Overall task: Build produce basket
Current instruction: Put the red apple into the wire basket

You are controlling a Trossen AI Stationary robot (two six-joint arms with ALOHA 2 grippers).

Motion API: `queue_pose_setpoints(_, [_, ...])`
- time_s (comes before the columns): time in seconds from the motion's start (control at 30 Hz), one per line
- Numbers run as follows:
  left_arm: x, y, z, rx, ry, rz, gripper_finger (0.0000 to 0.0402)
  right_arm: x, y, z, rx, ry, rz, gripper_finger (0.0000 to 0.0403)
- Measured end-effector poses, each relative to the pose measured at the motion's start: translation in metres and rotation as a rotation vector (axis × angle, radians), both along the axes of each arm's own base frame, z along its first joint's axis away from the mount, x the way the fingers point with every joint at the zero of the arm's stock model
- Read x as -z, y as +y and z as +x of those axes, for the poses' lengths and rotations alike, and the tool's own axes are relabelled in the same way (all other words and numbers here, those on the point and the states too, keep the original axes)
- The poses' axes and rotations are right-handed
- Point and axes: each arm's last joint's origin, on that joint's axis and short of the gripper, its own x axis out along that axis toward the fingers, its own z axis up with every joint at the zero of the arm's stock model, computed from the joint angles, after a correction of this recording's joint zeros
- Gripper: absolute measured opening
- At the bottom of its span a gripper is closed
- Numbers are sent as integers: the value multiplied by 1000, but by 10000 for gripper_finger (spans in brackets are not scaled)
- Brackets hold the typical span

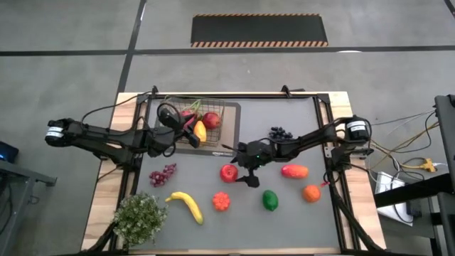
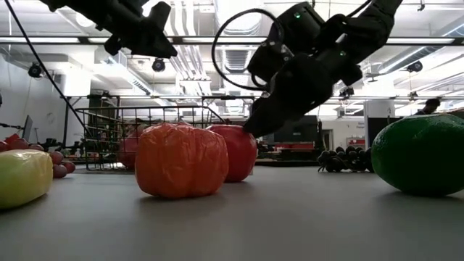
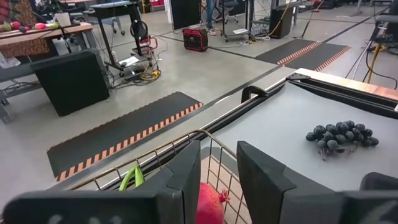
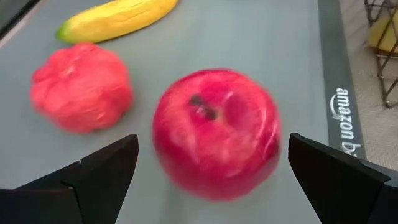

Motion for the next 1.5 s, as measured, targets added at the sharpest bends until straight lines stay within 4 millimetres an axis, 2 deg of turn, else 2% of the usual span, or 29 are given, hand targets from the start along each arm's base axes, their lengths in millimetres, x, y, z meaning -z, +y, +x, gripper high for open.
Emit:
queue_pose_setpoints(0.27, [4, 0, -1, 0, 12, 1, 87, 3, -2, 12, 52, 2, -29, 389])
queue_pose_setpoints(0.6, [5, 0, -1, 12, 55, 41, 87, 1, -2, 13, 65, 0, -12, 303])
queue_pose_setpoints(0.8, [3, 0, -2, 23, 93, 80, 87, -7, -3, 10, 75, 5, 0, 291])
queue_pose_setpoints(0.9, [1, 0, -4, 25, 89, 88, 87, -21, -4, 4, 83, 12, 6, 290])
queue_pose_setpoints(1.0, [-3, 0, -7, 31, 99, 113, 87, -44, -9, -2, 104, 41, -1, 290])
queue_pose_setpoints(1.13, [-6, 0, -11, 34, 101, 133, 87, -86, -19, -4, 200, 36, -82, 289])
queue_pose_setpoints(1.33, [7, -1, -15, 38, 112, 113, 87, -138, -39, 5, 315, -57, -173, 289])
queue_pose_setpoints(1.43, [13, -2, -14, 39, 88, 113, 87, -159, -51, 12, 346, -129, -178, 289])
queue_pose_setpoints(1.5, [18, -1, -15, 41, 85, 121, 87, -165, -60, 19, 376, -152, -169, 289])
